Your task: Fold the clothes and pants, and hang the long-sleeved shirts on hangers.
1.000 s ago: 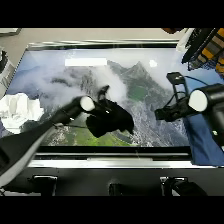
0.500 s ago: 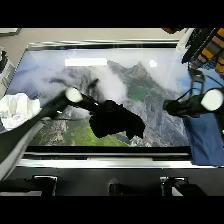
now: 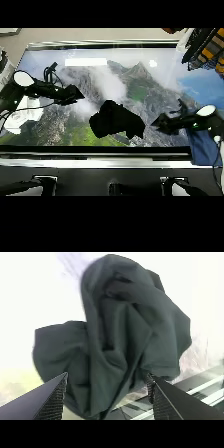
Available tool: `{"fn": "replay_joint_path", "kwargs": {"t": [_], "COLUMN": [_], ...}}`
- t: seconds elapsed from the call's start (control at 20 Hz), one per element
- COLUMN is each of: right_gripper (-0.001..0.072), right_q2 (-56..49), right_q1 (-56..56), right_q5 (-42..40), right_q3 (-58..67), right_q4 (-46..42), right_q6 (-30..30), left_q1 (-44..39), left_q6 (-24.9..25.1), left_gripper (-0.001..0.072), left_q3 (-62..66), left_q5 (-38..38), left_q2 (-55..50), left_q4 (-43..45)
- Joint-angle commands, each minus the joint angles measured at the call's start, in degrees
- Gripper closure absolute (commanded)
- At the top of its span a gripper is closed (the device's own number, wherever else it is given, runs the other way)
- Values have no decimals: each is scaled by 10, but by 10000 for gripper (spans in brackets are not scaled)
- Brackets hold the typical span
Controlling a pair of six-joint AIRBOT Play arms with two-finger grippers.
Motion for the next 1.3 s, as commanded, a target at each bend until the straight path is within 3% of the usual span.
{"fn": "replay_joint_path", "kwargs": {"t": [0.0,0.1,0.3,0.4,0.45,0.55,0.65,0.95,1.1,1.25], "right_gripper": [258,295,290,294,388,681,676,676,676,676], "right_q2": [-22,-28,-53,-79,-89,-89,-88,-27,-10,2], "right_q1": [31,58,98,113,117,115,115,115,115,115], "right_q5": [-63,-93,-143,-149,-154,-165,-153,-137,-124,-125], "right_q3": [-82,-96,-98,-98,-97,-96,-83,-72,-72,-72], "right_q4": [67,73,98,128,133,133,129,118,118,118], "right_q6": [-52,-55,-54,-55,-57,-57,-65,-50,-50,-40], "left_q1": [17,17,17,17,17,21,32,22,-7,-31], "left_q6": [4,4,3,2,2,28,71,91,139,138], "left_gripper": [143,143,140,84,84,84,85,100,111,112], "left_q3": [0,0,0,0,0,-5,-33,-174,-183,-183], "left_q5": [-8,-6,1,1,1,3,24,114,120,139], "left_q2": [3,3,3,1,0,-5,-7,-45,-87,-117], "left_q4": [0,0,9,17,17,17,17,-39,-103,-110]}}
